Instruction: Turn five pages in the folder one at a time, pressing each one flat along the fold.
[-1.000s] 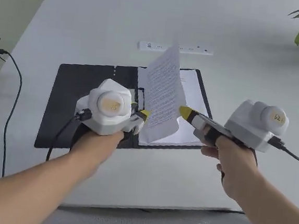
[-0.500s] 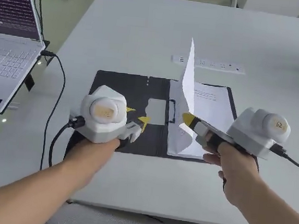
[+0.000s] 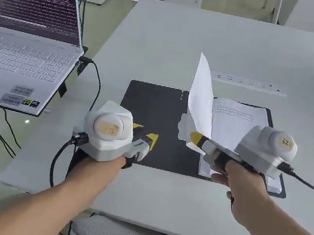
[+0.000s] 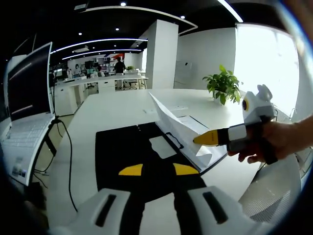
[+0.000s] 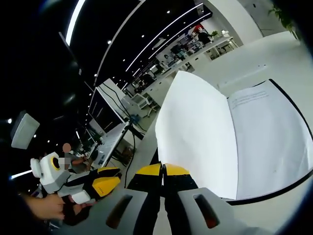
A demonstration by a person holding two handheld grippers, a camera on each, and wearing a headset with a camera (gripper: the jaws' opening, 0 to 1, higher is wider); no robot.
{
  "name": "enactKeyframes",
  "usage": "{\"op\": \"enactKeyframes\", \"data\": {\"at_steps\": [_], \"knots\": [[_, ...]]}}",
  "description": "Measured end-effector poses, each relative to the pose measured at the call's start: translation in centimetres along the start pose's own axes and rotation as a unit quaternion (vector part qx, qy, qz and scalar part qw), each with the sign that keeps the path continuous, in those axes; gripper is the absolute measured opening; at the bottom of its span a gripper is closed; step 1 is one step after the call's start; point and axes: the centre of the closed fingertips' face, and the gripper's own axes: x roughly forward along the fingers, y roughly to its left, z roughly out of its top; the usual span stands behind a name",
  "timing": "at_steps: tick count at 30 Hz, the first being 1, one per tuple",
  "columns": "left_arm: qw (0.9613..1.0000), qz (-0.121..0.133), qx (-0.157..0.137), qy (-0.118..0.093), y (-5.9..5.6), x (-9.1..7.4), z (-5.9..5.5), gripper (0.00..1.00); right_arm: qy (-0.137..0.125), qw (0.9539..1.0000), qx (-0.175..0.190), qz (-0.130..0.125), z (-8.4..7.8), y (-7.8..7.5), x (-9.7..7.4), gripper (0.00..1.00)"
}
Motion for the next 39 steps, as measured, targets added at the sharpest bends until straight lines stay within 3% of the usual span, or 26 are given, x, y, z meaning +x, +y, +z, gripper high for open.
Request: {"op": "enactKeyframes", "data": {"at_steps": [19,26,39], "knots": [[0.9990,0.034,-0.027,0.015,3.9,-1.9,-2.2,0.19,0.081,0.9966,-0.019,0.001,-5.5,0.2,6.2,0.00],[0.9986,0.036,-0.033,0.020,4.3,-1.5,-2.6,0.18,0.111,0.9936,-0.019,-0.007,-7.3,-0.4,7.7,0.00],[0.9981,0.035,-0.039,0.031,4.4,-0.7,-3.3,0.18,0.138,0.9903,-0.015,-0.007,-9.2,-1.1,8.9,0.01]]}}
